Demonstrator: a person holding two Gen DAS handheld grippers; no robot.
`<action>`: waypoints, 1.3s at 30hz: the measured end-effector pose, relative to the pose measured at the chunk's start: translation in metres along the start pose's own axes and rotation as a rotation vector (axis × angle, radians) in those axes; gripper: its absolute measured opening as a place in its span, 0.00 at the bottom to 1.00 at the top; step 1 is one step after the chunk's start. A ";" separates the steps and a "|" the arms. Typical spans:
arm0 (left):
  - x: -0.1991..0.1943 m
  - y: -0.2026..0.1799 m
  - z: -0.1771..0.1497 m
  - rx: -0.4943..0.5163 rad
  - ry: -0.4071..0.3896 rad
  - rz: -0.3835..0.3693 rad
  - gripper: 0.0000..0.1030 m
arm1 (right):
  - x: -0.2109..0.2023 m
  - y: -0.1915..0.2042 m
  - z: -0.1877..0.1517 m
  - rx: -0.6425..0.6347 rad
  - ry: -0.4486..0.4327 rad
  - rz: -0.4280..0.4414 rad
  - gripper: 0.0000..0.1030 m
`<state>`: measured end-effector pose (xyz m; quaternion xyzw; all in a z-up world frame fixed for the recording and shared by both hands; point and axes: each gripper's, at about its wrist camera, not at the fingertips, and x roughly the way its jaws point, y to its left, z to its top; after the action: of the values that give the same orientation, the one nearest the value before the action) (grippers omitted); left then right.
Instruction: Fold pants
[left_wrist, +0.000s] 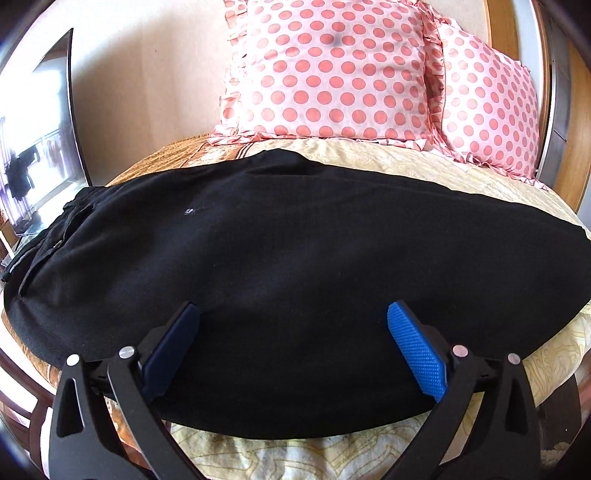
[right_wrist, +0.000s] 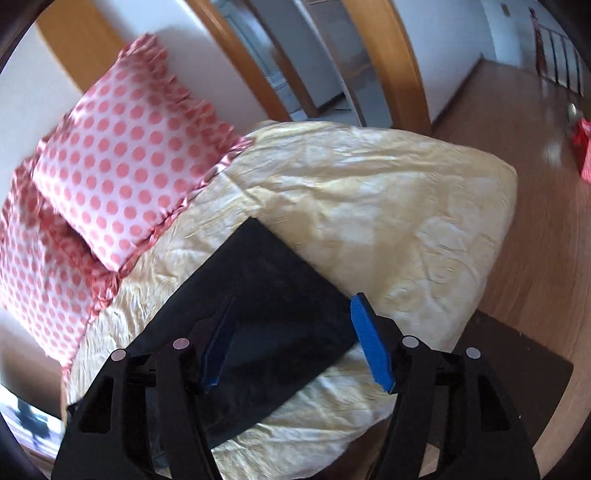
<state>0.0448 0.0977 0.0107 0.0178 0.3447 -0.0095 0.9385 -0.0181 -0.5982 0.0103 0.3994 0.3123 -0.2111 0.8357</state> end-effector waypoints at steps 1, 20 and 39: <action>0.000 0.000 0.000 0.001 -0.001 0.000 0.98 | 0.001 -0.007 -0.001 0.034 0.014 0.034 0.58; 0.000 -0.001 0.001 0.003 -0.007 -0.001 0.98 | 0.026 -0.013 -0.021 0.196 0.068 0.135 0.43; 0.000 -0.002 0.001 0.003 -0.008 -0.001 0.98 | -0.001 0.097 -0.033 -0.093 -0.035 0.433 0.14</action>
<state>0.0460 0.0961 0.0116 0.0191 0.3407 -0.0108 0.9399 0.0272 -0.5142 0.0468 0.4145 0.2141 -0.0189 0.8843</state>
